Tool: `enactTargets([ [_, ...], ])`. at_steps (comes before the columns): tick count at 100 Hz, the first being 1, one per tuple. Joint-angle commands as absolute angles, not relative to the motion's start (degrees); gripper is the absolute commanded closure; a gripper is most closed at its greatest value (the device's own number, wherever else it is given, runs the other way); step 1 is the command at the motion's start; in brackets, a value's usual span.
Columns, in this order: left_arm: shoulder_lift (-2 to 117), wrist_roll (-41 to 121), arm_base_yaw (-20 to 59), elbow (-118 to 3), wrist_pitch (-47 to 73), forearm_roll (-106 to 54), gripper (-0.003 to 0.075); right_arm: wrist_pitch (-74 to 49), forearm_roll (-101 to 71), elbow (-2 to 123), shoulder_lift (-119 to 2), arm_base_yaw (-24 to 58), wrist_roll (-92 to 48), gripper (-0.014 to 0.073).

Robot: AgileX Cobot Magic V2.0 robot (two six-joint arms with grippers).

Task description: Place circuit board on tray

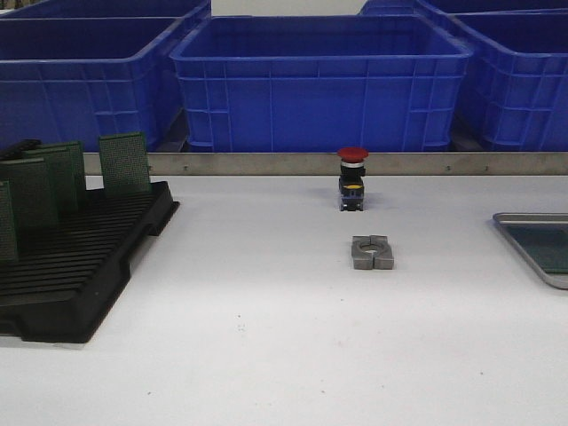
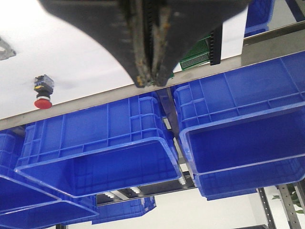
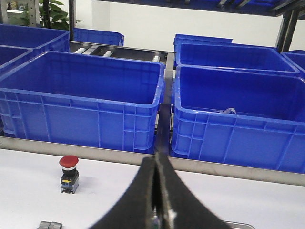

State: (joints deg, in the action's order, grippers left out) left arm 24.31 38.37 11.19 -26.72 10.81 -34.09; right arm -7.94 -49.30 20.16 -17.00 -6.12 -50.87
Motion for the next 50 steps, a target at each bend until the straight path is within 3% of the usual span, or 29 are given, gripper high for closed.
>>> enactTargets([
  [1, 24.63, 34.4, 11.09, -28.33, 6.75, -30.41, 0.0738, -4.82, -50.02, 21.59, -17.36, -5.99, -51.48, 0.0662],
  [21, 22.6, 2.07, 11.09, -26.85, 6.5, 0.0, 0.0738, -4.82, -50.02, 21.59, -17.36, -5.99, -51.48, 0.0662],
  [50, 13.59, 0.0, 11.09, -17.44, 2.19, 4.74, 0.0738, -4.82, -50.02, 21.59, -17.36, -5.99, -51.48, 0.0662],
])
